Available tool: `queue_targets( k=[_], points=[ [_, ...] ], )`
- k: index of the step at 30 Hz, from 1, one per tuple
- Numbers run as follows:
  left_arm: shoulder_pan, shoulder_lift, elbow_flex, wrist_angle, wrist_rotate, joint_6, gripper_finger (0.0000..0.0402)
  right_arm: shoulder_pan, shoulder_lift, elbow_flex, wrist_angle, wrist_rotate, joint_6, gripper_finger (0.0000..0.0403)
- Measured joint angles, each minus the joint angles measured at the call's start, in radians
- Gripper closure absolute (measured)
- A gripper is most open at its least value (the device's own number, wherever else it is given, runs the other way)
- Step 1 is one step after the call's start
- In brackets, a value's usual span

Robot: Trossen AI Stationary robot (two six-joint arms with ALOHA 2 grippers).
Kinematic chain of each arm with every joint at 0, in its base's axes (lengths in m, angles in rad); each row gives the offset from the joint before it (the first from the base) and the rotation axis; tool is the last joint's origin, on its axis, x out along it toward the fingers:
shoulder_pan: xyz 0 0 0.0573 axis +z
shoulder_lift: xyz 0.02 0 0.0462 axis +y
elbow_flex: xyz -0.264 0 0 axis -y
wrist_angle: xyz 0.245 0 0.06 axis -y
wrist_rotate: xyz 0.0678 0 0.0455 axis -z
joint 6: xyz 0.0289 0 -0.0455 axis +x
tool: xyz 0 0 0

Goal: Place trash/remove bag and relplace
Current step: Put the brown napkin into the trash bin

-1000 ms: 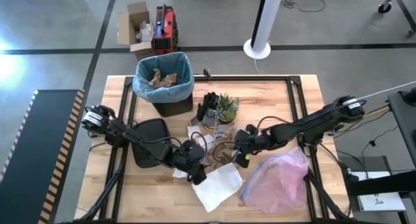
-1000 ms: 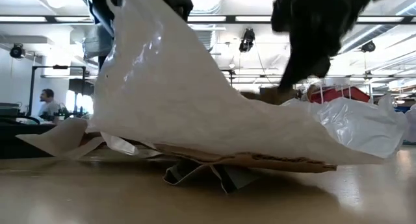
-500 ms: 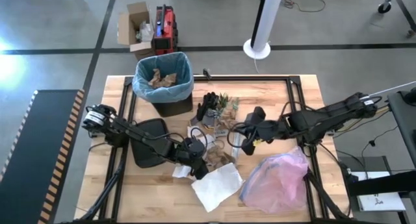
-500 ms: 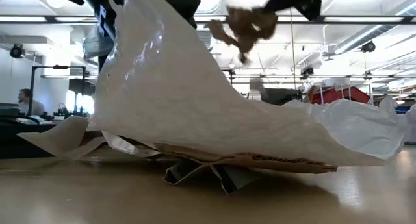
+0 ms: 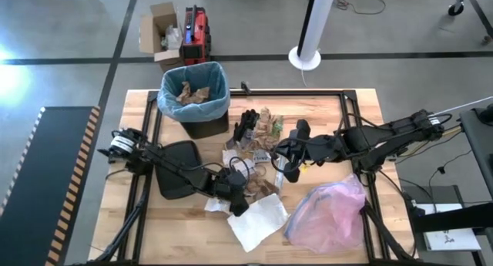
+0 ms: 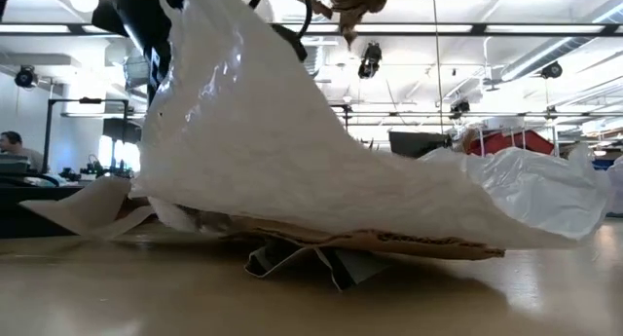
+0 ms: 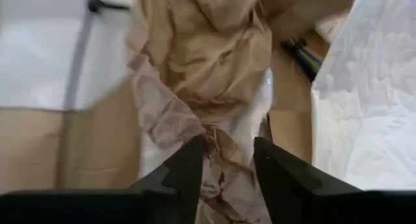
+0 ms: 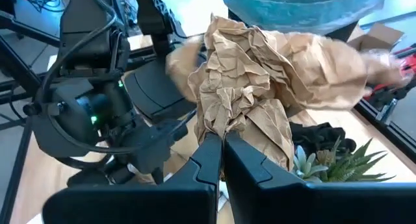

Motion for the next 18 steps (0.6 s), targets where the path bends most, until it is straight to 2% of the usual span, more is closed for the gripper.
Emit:
queue_targets(
  k=[9, 18],
  points=[
    [-0.001, -0.008, 0.000, -0.008, 0.061, -0.023, 0.0392, 0.000, 0.002, 0.066, 0.008, 0.000, -0.025, 0.0403],
    [0.000, -0.189, 0.000, -0.031, 0.060, -0.023, 0.0400, 0.000, 0.001, 0.082, -0.006, 0.000, -0.037, 0.0403]
  ],
)
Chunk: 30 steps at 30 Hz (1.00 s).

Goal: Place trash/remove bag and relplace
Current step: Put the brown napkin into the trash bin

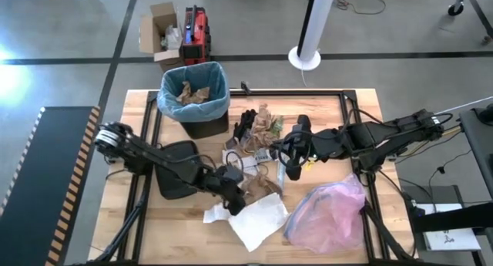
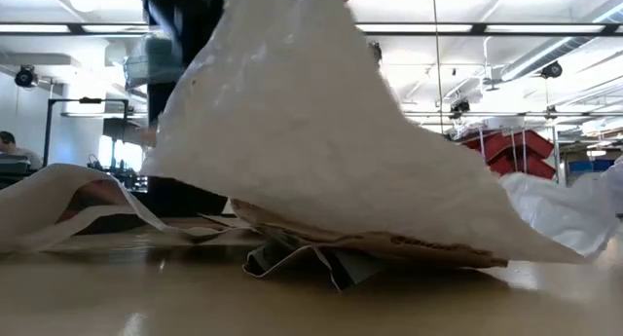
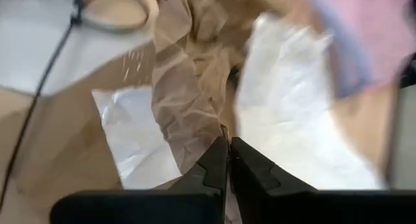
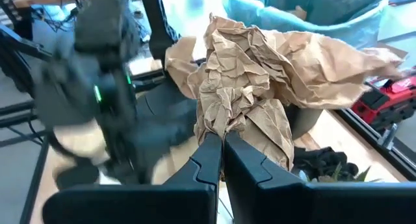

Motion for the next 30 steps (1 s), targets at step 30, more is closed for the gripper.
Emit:
queue_targets(
  k=[30],
  points=[
    [0.005, -0.712, 0.000, -0.119, -0.229, 0.174, 0.0402, 0.016, 0.007, -0.328, -0.167, -0.099, 0.318, 0.0403]
  ],
)
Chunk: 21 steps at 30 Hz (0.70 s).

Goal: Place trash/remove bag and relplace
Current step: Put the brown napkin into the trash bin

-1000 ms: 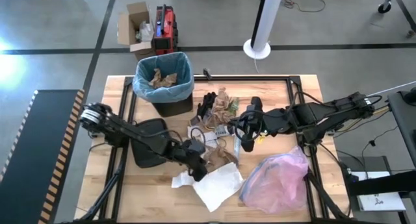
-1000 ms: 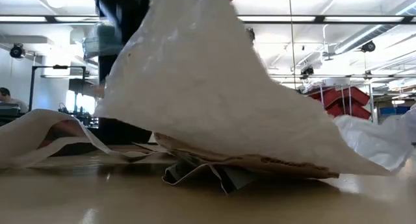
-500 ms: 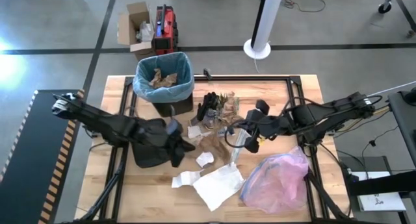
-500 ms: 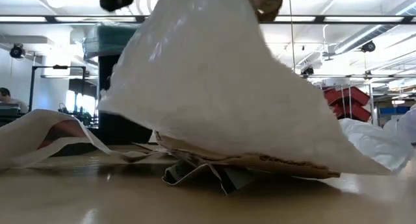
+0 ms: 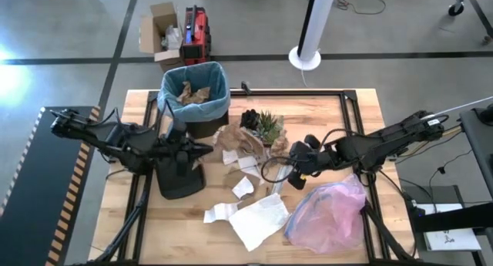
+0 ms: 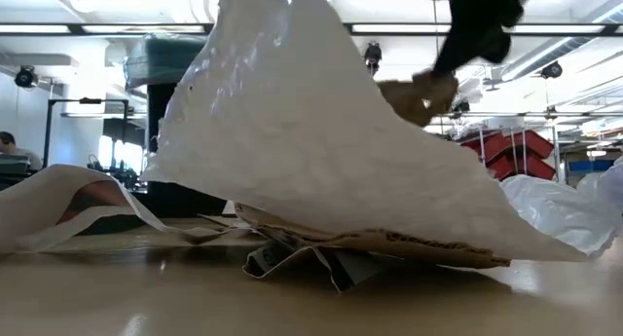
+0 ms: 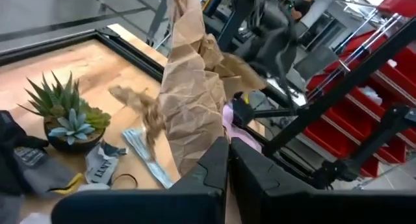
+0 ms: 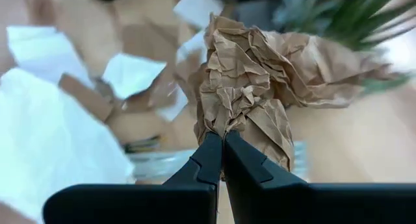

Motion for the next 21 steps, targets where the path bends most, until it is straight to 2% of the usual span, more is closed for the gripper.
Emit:
queue_targets(
  k=[6, 9, 16, 21],
  points=[
    [0.000, 0.010, 0.000, -0.029, -0.005, 0.013, 0.0402, 0.027, 0.045, -0.167, 0.198, -0.117, 0.091, 0.0403],
    [0.000, 0.019, 0.000, -0.049, -0.008, 0.014, 0.0402, 0.046, 0.105, -0.216, 0.214, -0.154, 0.142, 0.0403],
    [0.000, 0.021, 0.000, -0.059, -0.010, 0.012, 0.0401, 0.079, 0.224, -0.215, 0.218, -0.175, 0.213, 0.0396],
    [0.001, 0.021, 0.000, -0.062, -0.010, 0.011, 0.0401, 0.081, 0.232, -0.182, 0.218, -0.198, 0.190, 0.0352]
  ],
)
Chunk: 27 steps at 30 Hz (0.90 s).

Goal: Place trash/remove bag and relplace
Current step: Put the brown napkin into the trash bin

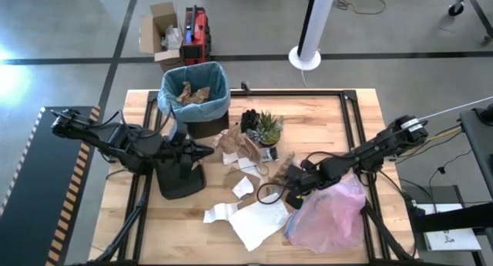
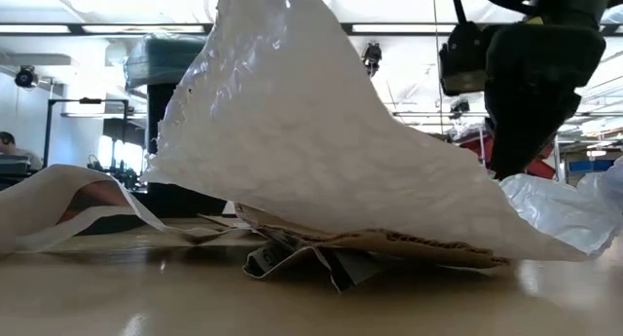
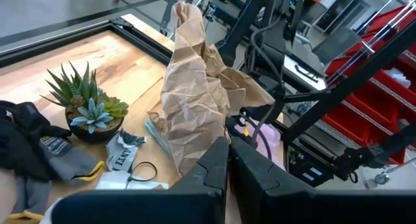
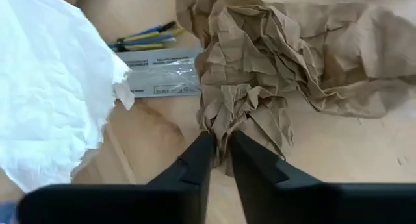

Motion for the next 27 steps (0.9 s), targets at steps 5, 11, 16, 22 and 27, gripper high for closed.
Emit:
queue_targets(
  k=[5, 11, 16, 22, 27],
  points=[
    [0.000, 0.000, 0.000, -0.005, 0.000, 0.000, 0.0401, 0.000, -0.036, 0.025, -0.013, 0.000, -0.017, 0.0292],
    [0.000, 0.000, 0.000, -0.006, 0.000, 0.003, 0.0401, 0.002, -0.089, 0.045, -0.103, -0.005, -0.037, 0.0228],
    [0.000, 0.000, 0.000, -0.006, 0.000, 0.003, 0.0401, 0.002, -0.133, 0.081, -0.234, -0.018, -0.050, 0.0192],
    [0.002, -0.015, 0.000, 0.096, -0.003, 0.015, 0.0401, 0.002, -0.196, 0.135, -0.267, 0.052, -0.052, 0.0168],
    [0.003, -0.043, 0.000, 0.156, -0.059, 0.071, 0.0401, 0.001, -0.216, 0.174, -0.264, 0.133, -0.053, 0.0165]
  ],
)
